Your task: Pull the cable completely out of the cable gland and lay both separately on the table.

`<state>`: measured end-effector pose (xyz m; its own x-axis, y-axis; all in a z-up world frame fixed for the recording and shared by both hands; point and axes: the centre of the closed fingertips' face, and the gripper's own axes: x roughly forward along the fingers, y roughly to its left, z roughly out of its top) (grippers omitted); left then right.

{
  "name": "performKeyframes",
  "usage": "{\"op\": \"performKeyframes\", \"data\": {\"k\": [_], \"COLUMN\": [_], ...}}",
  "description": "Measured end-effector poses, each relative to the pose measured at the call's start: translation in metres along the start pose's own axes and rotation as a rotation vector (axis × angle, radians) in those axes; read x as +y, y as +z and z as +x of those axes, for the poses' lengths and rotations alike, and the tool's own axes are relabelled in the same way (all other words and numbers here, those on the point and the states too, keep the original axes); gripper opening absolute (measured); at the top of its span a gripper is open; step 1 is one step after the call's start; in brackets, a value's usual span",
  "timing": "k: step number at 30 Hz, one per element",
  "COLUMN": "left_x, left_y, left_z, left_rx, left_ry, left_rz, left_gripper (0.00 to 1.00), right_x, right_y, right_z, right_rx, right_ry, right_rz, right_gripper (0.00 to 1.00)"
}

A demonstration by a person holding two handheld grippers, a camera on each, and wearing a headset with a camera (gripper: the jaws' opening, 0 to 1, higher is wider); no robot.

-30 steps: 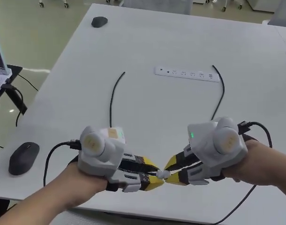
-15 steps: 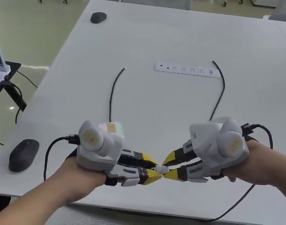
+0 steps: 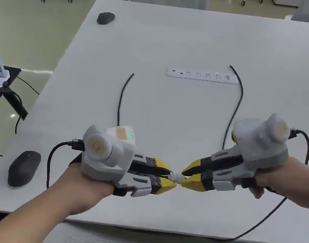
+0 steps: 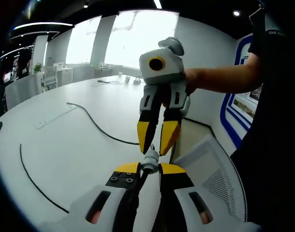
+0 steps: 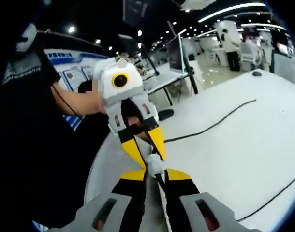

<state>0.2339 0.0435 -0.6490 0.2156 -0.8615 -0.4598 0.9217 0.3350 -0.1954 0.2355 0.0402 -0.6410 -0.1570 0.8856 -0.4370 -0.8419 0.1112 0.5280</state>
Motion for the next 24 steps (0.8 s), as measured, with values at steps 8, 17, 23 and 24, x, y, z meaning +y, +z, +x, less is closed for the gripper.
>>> {"op": "performKeyframes", "data": {"k": [8,17,23,24], "left_x": [-0.001,-0.001,-0.001,-0.001], "left_y": [0.006,0.008,0.004,0.004], "left_z": [-0.001,-0.001,-0.002,-0.002], "left_rx": [-0.002,-0.002,0.011,0.011], "left_ry": [0.000,-0.002,-0.002,-0.003], "left_rz": [0.073,0.075,0.069,0.066], "left_gripper": [0.14,0.14,0.15,0.15], "right_x": [-0.007,0.007,0.008,0.008], "right_y": [0.000,-0.001,0.001,0.002], "right_z": [0.003,0.011,0.011,0.011], "right_rx": [-0.031,-0.026,-0.047,-0.053], "right_ry": [0.112,0.166,0.178,0.177], "right_rz": [0.153,0.173,0.190,0.194], "right_gripper": [0.14,0.11,0.09,0.09]}}
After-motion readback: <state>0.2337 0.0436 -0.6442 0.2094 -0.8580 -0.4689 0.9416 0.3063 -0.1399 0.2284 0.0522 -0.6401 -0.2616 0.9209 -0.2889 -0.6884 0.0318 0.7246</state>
